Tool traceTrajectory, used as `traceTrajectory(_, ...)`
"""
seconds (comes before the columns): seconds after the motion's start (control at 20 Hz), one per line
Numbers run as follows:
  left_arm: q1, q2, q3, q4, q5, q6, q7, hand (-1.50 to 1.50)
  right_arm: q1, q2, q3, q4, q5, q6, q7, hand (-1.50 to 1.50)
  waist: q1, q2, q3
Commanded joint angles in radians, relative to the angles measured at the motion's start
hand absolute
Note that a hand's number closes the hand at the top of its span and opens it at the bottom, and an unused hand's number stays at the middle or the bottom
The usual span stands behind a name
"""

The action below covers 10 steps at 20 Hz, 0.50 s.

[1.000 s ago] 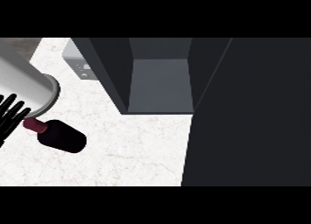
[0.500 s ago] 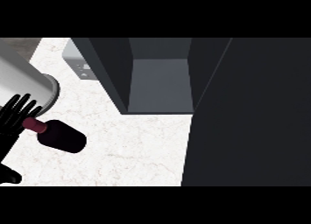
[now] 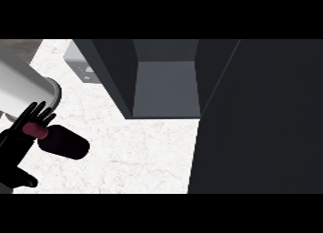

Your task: Pick up the wine, place it into the cabinet and close the cabinet

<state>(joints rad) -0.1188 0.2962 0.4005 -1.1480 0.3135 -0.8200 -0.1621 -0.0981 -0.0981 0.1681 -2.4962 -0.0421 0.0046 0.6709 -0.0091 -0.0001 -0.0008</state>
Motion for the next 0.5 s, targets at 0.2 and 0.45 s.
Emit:
traceTrajectory(0.2, -0.056, -0.003, -0.031, 0.138, -0.095, 0.003, -0.129, -1.50, 0.058, 0.002, -0.013, -0.090, -0.044, 0.028, -0.013, -1.50, 0.003, 0.000, 0.000)
traceTrajectory(0.45, -0.069, 0.038, -0.036, 0.271, -0.159, -0.039, -0.255, -1.50, -0.020, 0.012, -0.009, -0.072, -0.016, -0.005, 0.022, -1.50, 0.001, 0.002, -0.001)
